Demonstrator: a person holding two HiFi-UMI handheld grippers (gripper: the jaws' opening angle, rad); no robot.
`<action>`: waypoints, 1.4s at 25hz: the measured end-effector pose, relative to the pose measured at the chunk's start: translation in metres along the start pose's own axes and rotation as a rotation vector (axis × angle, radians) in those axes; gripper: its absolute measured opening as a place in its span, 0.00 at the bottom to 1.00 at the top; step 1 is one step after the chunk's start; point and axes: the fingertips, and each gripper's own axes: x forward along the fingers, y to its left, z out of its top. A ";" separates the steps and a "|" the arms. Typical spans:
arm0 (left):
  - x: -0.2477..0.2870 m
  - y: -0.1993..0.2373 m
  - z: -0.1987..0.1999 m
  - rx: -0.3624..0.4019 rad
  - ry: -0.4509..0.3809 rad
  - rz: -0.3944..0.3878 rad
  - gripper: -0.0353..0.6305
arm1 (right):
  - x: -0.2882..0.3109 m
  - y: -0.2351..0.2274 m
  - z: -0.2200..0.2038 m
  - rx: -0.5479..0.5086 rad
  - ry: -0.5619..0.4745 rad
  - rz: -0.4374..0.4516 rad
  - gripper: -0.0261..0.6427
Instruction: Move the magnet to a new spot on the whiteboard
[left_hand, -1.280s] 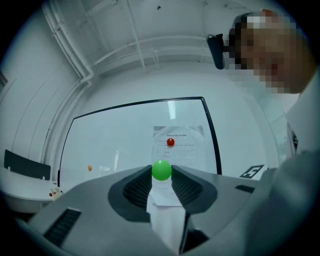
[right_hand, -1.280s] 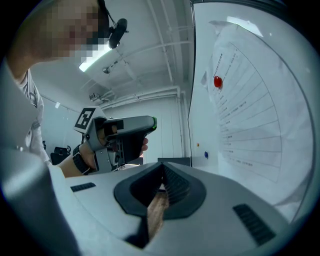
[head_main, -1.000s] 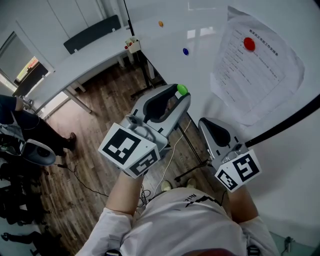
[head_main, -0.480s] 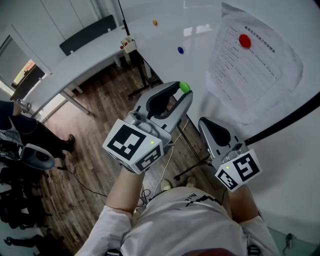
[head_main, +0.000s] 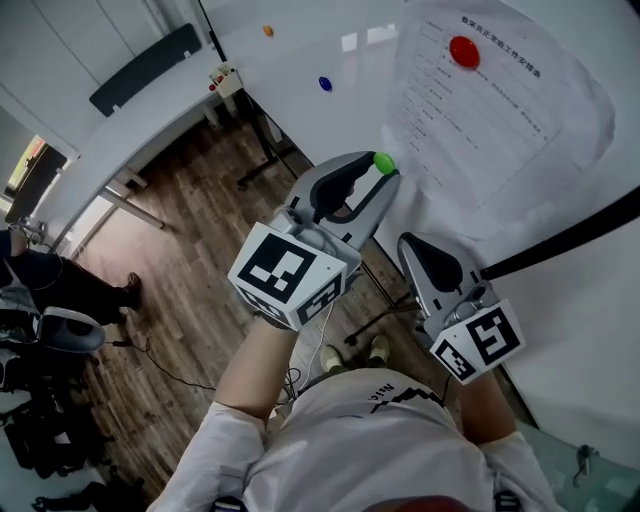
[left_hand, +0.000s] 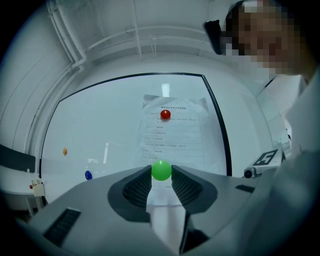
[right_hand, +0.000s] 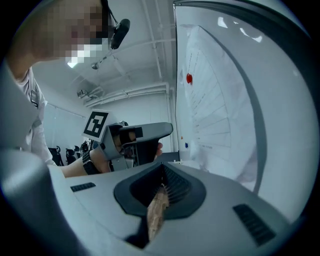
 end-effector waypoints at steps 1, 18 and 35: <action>0.006 -0.001 -0.003 0.002 0.004 -0.007 0.25 | -0.001 -0.004 -0.002 0.003 0.002 -0.006 0.06; 0.062 -0.019 -0.037 -0.001 0.033 -0.075 0.25 | -0.015 -0.039 -0.022 0.036 0.035 -0.073 0.06; 0.058 -0.020 -0.039 -0.017 0.032 -0.069 0.25 | -0.015 -0.035 -0.025 0.037 0.040 -0.064 0.06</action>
